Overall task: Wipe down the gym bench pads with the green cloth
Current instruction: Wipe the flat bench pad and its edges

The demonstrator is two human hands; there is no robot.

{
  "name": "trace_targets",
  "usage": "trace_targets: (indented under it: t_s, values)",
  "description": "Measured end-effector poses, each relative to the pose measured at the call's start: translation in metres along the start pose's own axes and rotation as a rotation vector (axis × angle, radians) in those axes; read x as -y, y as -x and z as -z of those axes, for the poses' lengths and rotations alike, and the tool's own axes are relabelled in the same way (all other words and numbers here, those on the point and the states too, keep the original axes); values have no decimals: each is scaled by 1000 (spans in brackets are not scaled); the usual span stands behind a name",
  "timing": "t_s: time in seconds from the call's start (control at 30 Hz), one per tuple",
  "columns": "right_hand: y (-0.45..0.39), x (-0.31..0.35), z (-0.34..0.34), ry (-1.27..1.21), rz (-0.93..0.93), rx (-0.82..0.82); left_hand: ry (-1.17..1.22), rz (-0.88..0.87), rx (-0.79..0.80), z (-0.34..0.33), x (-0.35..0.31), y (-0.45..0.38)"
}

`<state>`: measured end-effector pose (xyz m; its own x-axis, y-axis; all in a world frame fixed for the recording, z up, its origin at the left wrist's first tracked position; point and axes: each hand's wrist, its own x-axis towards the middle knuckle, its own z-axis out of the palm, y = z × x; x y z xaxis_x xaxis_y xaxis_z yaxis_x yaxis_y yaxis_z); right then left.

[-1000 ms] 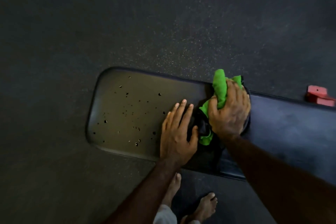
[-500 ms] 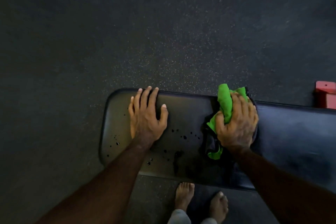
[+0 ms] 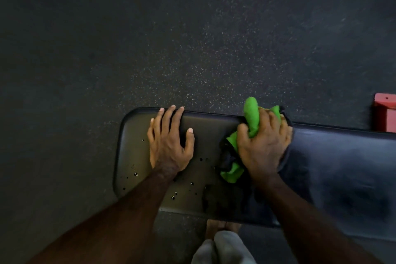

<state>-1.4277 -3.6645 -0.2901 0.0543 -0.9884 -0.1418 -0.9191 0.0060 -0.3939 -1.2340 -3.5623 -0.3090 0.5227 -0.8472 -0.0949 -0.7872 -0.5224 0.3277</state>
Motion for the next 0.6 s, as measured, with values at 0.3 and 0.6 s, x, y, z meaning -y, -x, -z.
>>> trace_targets:
  t_s: [0.3,0.6]
  values:
    - [37,13,-9,77,574,276,15,-2,14,2,0,-1]
    - [21,71,-28,20,295,200,-23,-39,36,-3,4,0]
